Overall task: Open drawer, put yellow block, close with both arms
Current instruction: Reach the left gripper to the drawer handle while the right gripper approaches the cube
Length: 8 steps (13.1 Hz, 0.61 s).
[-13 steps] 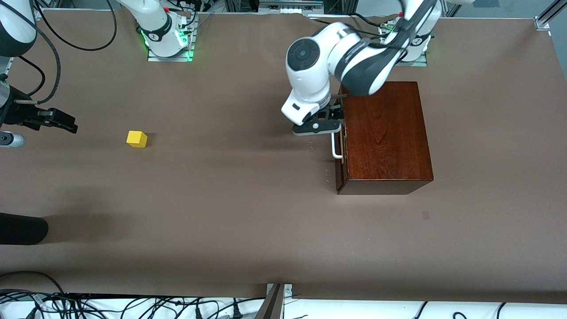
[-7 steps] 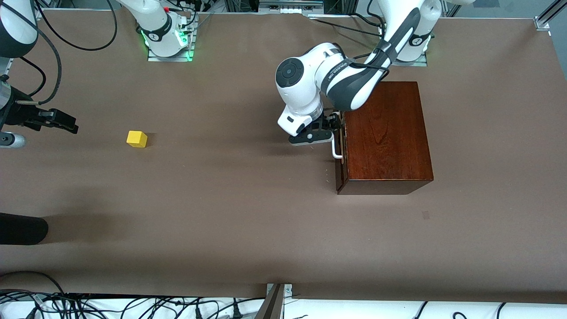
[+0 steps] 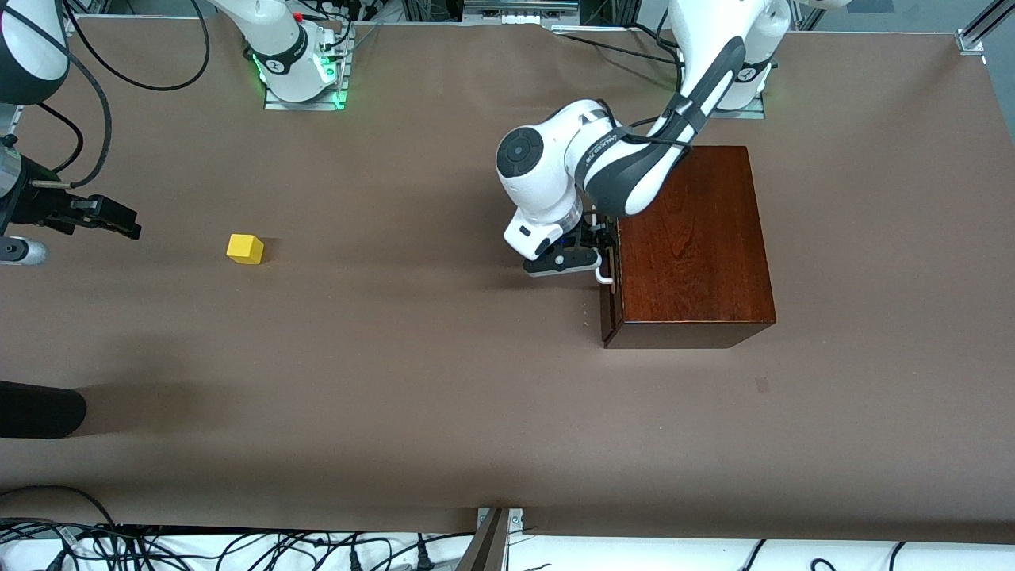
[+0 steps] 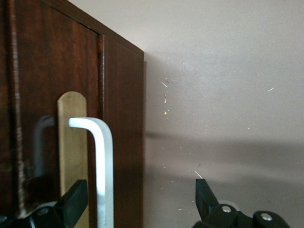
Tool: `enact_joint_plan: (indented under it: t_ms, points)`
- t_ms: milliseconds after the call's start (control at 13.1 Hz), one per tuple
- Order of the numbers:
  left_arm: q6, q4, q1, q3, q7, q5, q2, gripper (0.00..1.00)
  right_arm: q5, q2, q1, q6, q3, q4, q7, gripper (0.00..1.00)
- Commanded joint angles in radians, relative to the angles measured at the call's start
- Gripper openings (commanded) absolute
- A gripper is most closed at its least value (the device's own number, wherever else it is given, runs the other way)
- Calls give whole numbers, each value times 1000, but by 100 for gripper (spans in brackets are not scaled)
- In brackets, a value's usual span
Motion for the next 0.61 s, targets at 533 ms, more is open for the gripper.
enact_joint_plan:
  t_ms: [533]
  points:
    - [55,37,-1,-4,-49,13,52,100,13,-75,-8,324,5,-352,-5,100]
